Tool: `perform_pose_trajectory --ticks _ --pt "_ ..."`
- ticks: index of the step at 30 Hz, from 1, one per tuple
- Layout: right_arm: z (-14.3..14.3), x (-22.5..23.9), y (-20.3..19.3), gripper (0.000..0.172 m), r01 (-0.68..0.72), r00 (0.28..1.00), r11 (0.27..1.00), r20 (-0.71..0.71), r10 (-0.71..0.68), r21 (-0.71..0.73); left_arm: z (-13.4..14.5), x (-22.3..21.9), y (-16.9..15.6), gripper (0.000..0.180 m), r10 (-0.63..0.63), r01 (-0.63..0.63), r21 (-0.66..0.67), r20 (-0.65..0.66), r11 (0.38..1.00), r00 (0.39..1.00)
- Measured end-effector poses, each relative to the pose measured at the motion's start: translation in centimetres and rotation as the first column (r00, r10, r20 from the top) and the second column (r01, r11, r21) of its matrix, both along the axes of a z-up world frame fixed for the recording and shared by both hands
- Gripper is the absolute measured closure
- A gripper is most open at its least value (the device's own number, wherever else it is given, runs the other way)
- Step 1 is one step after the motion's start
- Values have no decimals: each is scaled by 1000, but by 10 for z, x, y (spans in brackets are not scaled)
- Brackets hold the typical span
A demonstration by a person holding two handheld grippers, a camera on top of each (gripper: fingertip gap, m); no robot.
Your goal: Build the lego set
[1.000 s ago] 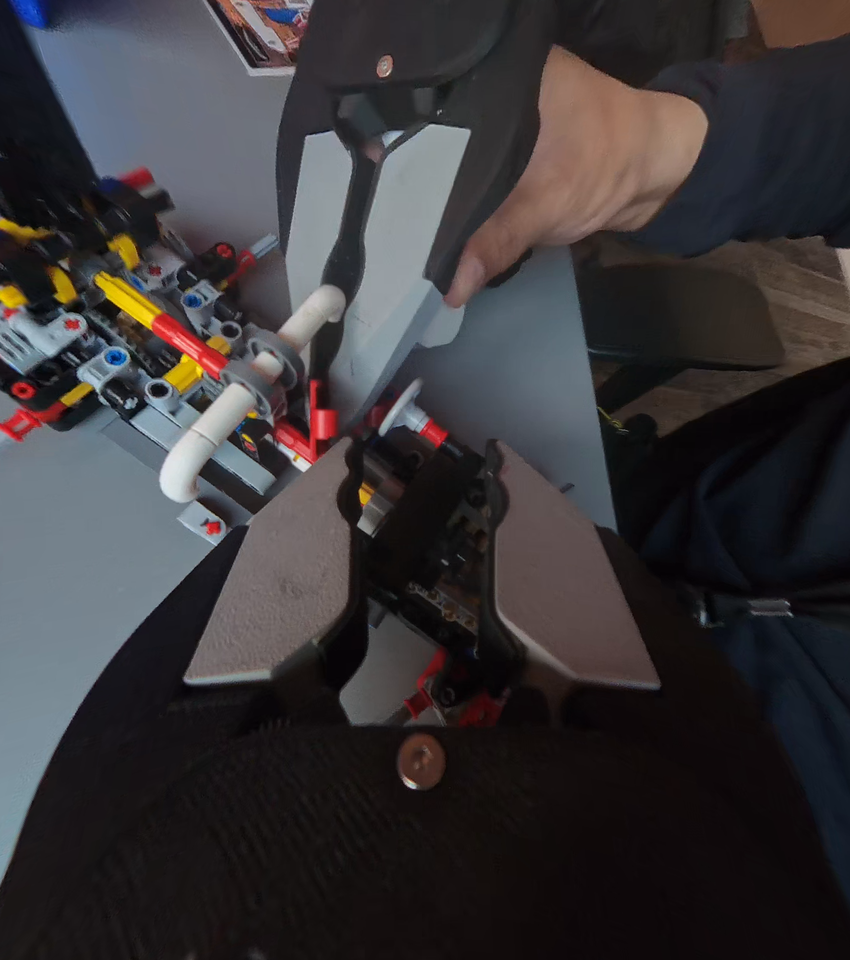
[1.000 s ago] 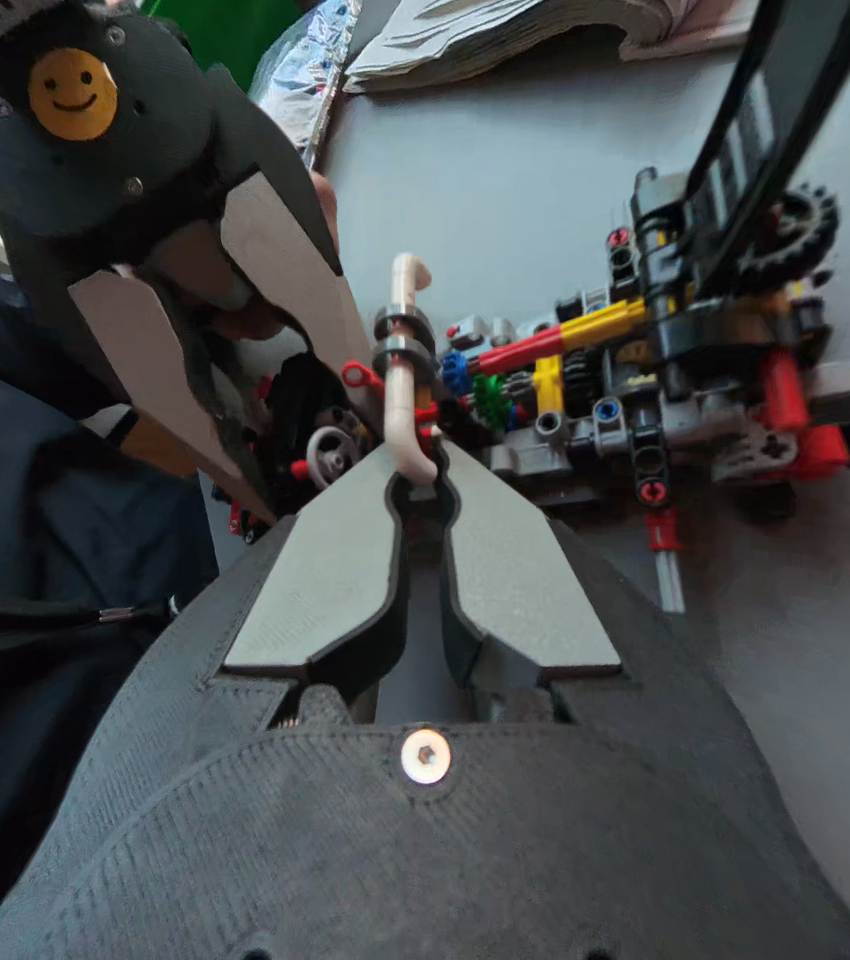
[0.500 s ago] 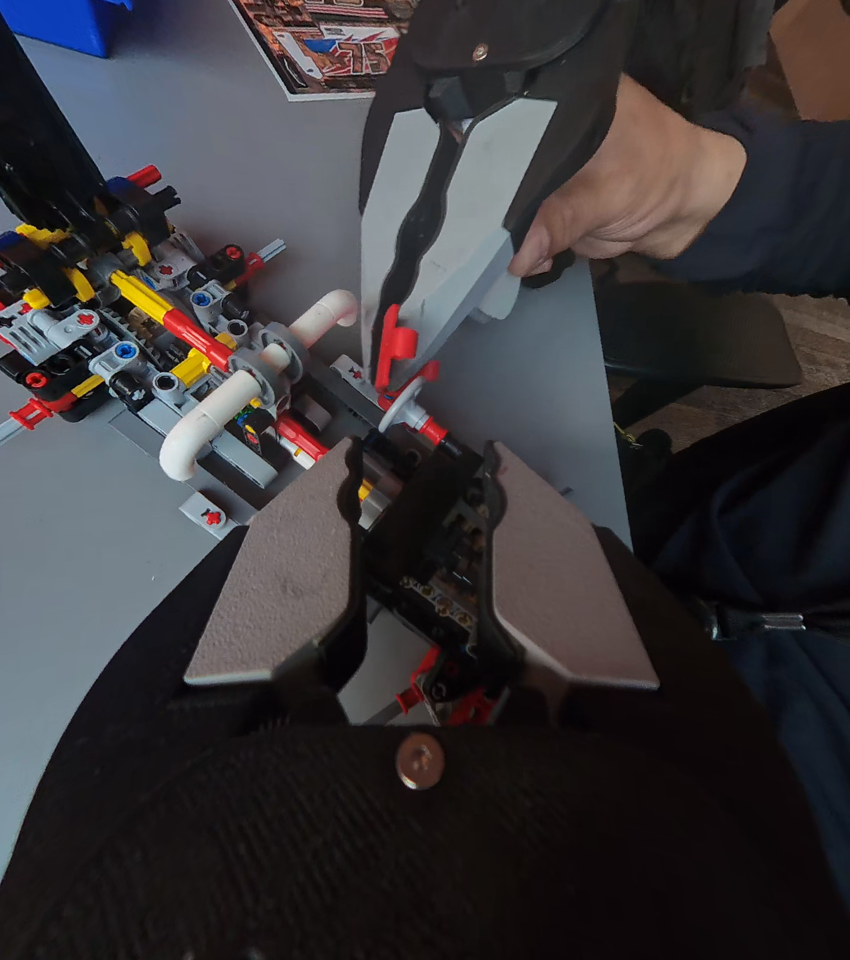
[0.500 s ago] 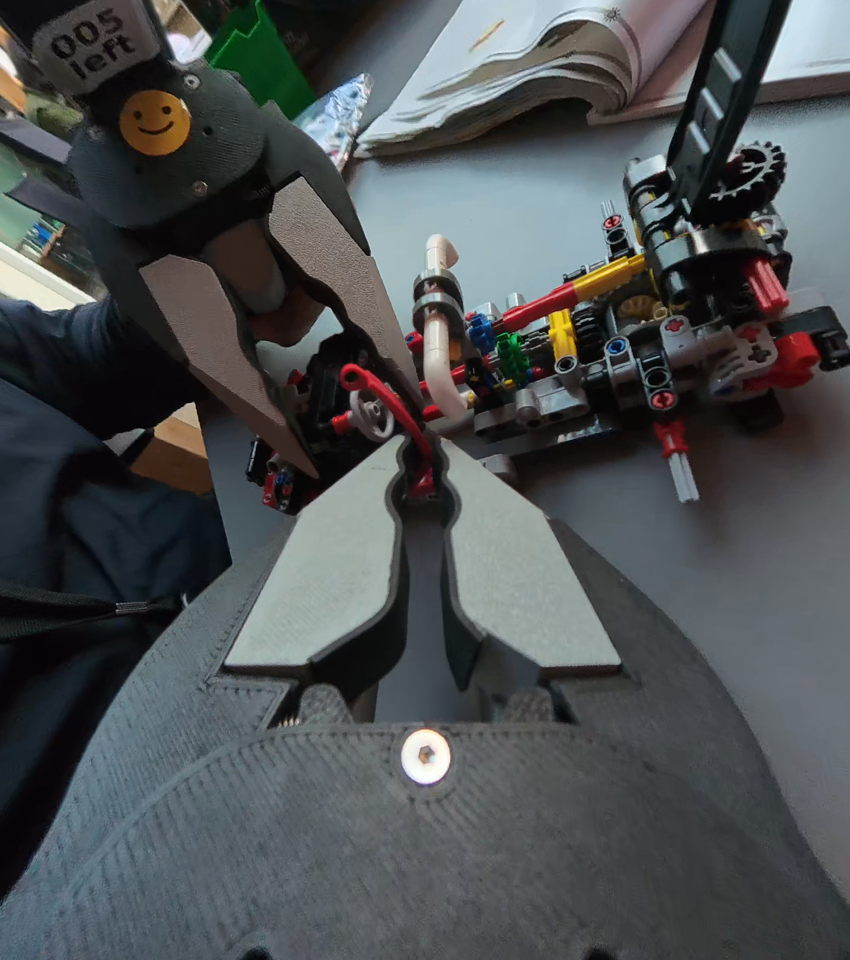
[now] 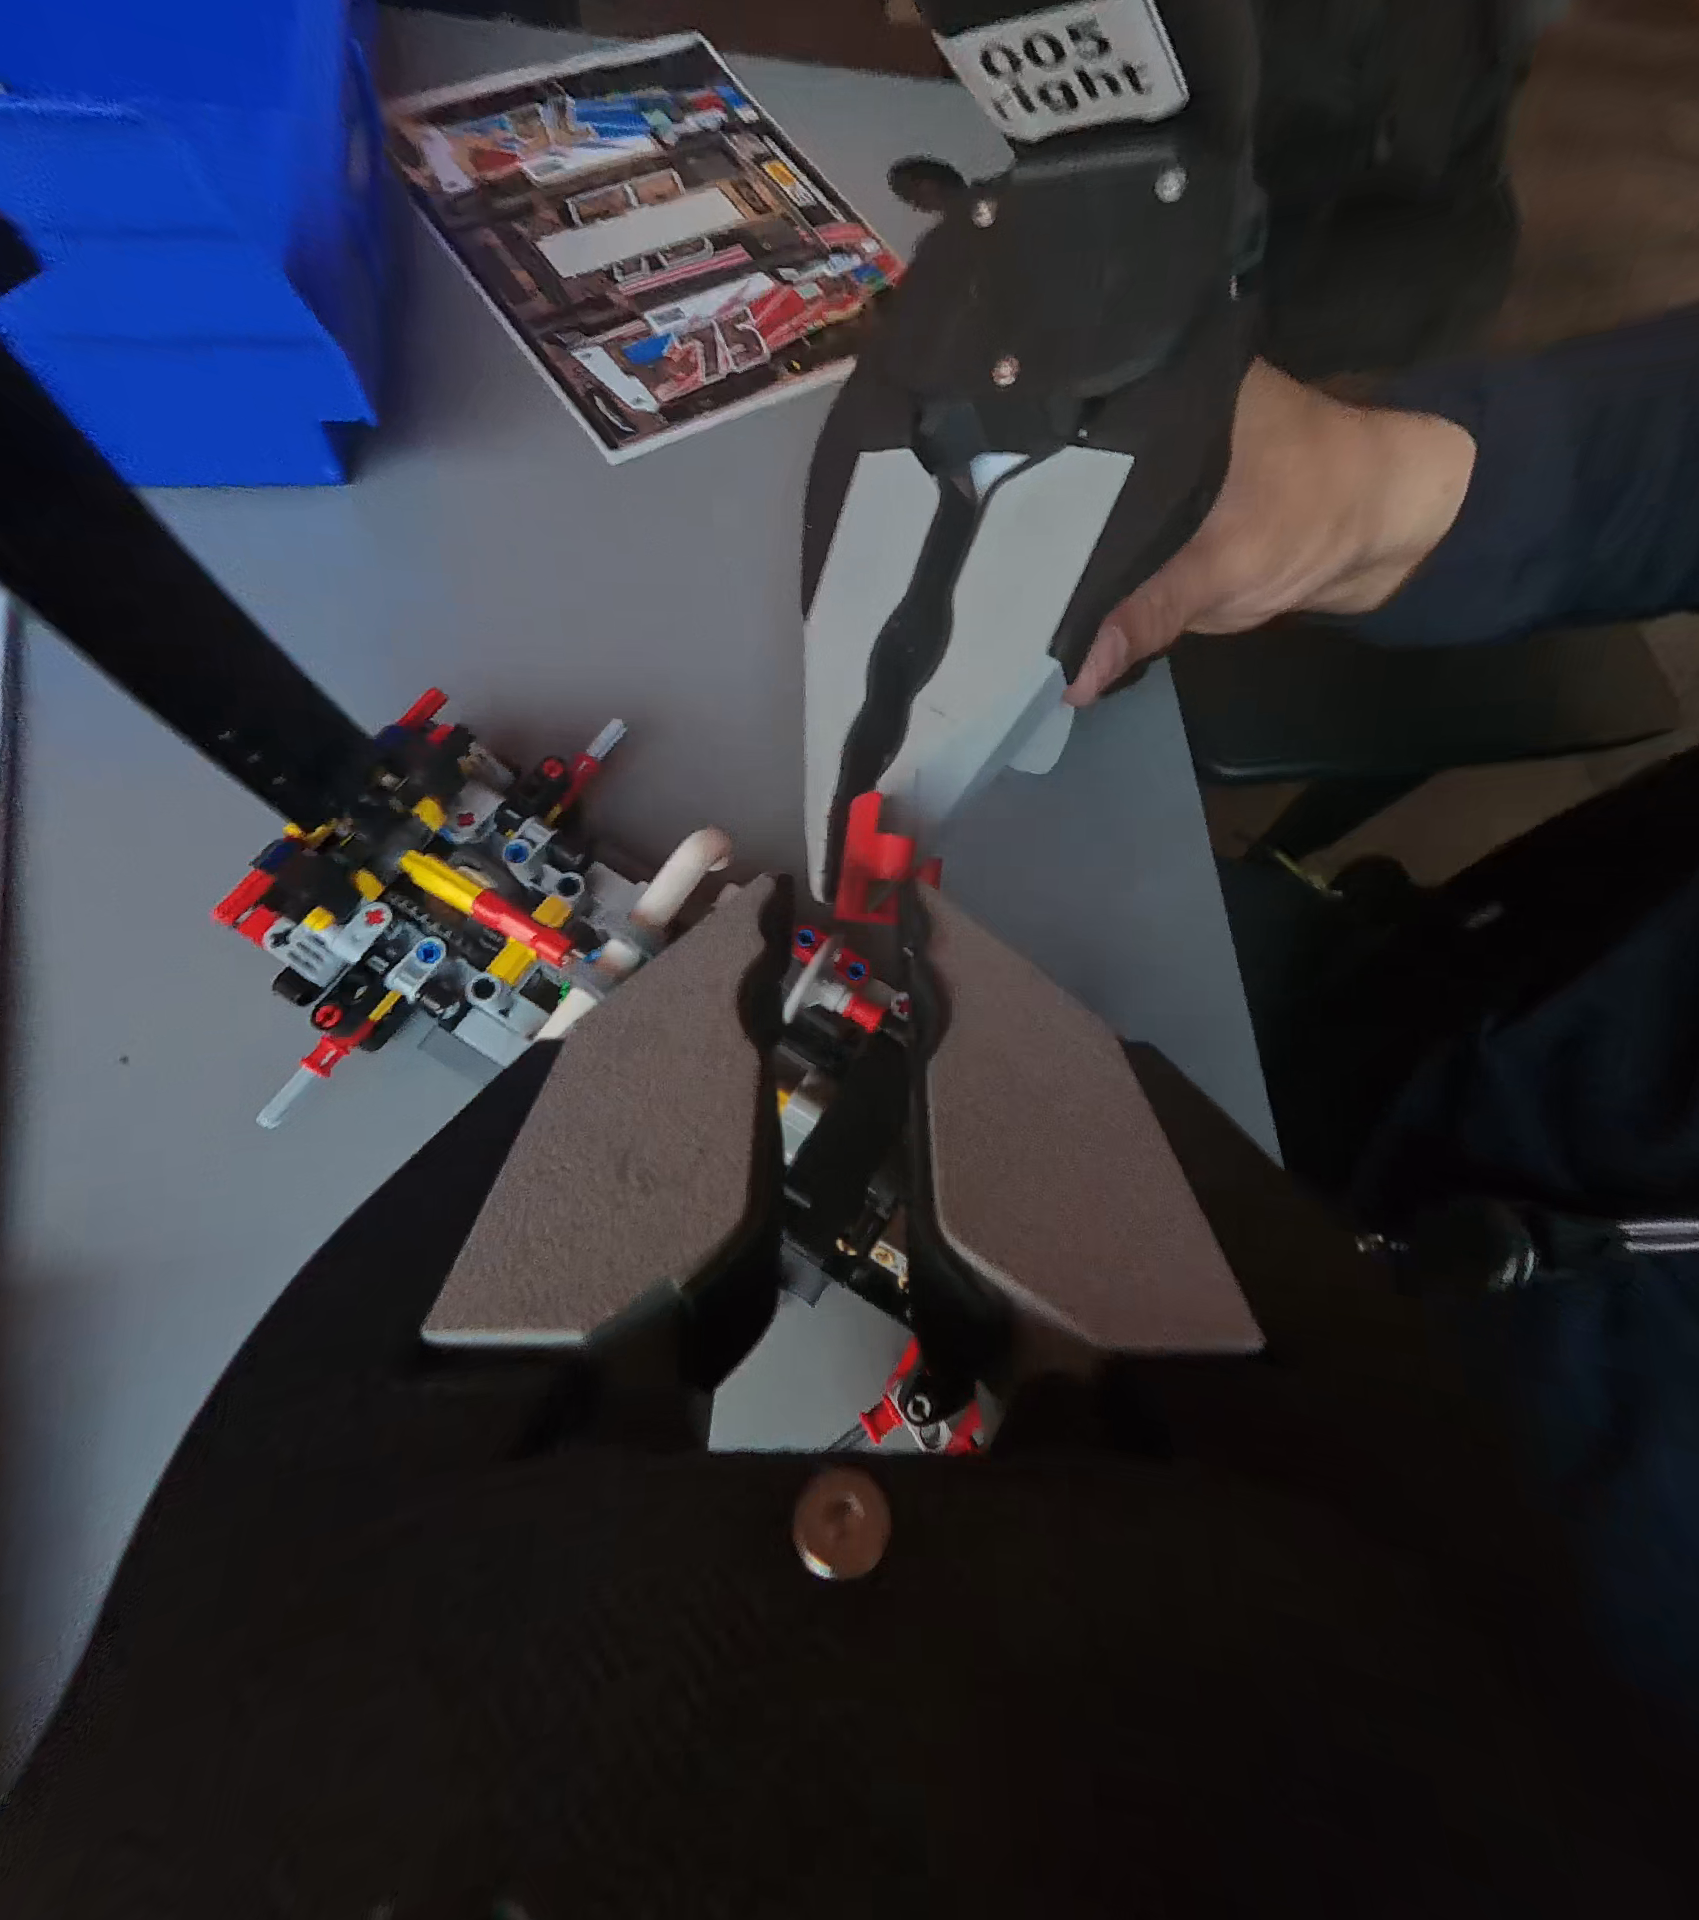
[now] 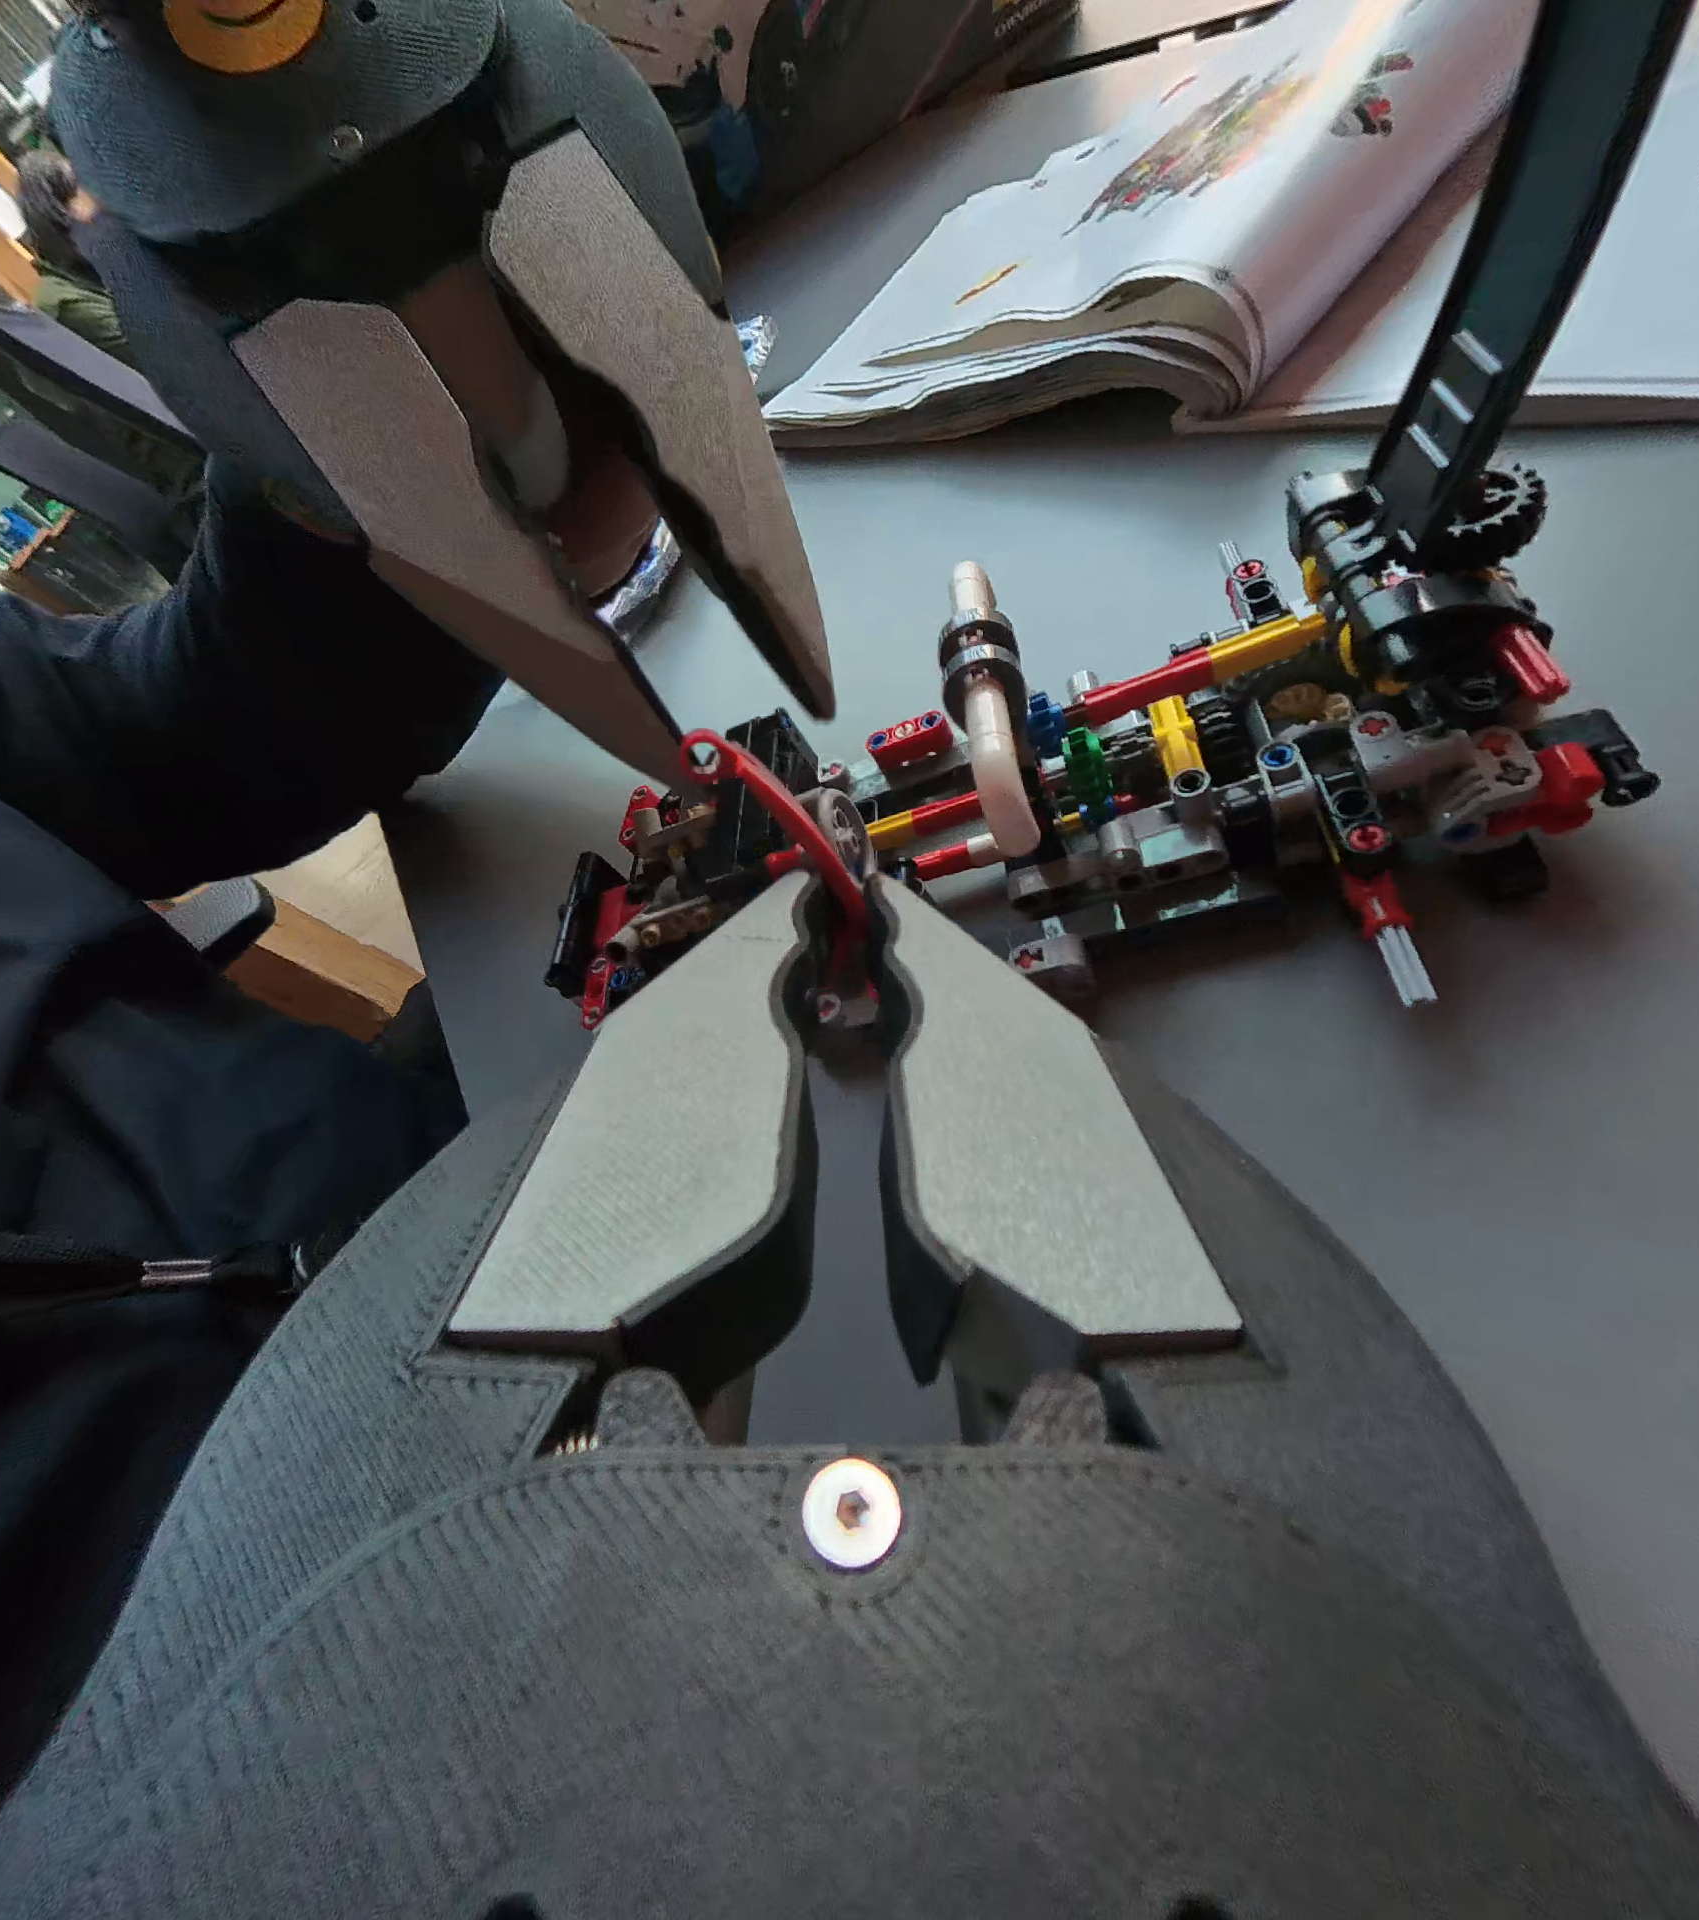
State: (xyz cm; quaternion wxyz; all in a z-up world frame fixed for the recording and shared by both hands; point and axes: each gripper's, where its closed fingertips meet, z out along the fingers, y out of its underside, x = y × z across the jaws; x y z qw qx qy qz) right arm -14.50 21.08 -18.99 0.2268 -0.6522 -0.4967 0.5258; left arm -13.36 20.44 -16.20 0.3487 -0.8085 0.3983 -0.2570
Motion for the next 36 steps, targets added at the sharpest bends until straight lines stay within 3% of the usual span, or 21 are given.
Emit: perform_pose_trajectory --ticks 3,6,9,13,15,18,20,22,26,28,36 --pt "1 0 1 168 3 1000 1000 1 -3 3 -6 3 0 178 -41 44 23 -97 999 994" --pt "-4 7 -2 161 -24 999 1000 42 24 5 -14 -1 -1 180 -81 91 30 -244 995 966" --pt "-5 21 4 157 -10 999 980 52 -1 201 -14 0 1 180 -123 126 -4 -269 992 955" --pt "-3 29 -1 155 -36 997 899 71 5 437 -13 1 6 180 -175 192 24 -321 981 931" --pt "3 28 -6 152 -43 998 810 57 12 585 -13 3 6 180 -187 202 14 -323 979 928" --pt "-1 26 -9 158 -74 995 545 95 -9 835 -14 7 8 180 -197 195 -37 -291 980 936" --pt "-6 24 -8 160 -103 992 387 125 -32 916 -15 7 8 180 -211 200 -70 -269 977 940" --pt "-8 22 -5 161 -117 988 279 140 -62 953 -16 7 8 180 -232 213 -100 -248 972 941" --pt "-12 20 -3 163 -162 982 153 175 -73 975 -16 7 10 180 -249 222 -141 -213 965 945" --pt "-11 19 -2 171 -167 981 116 177 -76 979 -18 7 9 180 -250 220 -159 -201 962 947" --pt "-15 19 -3 171 -189 980 1 189 -65 982 -21 7 9 180 -256 224 -195 -159 955 953"
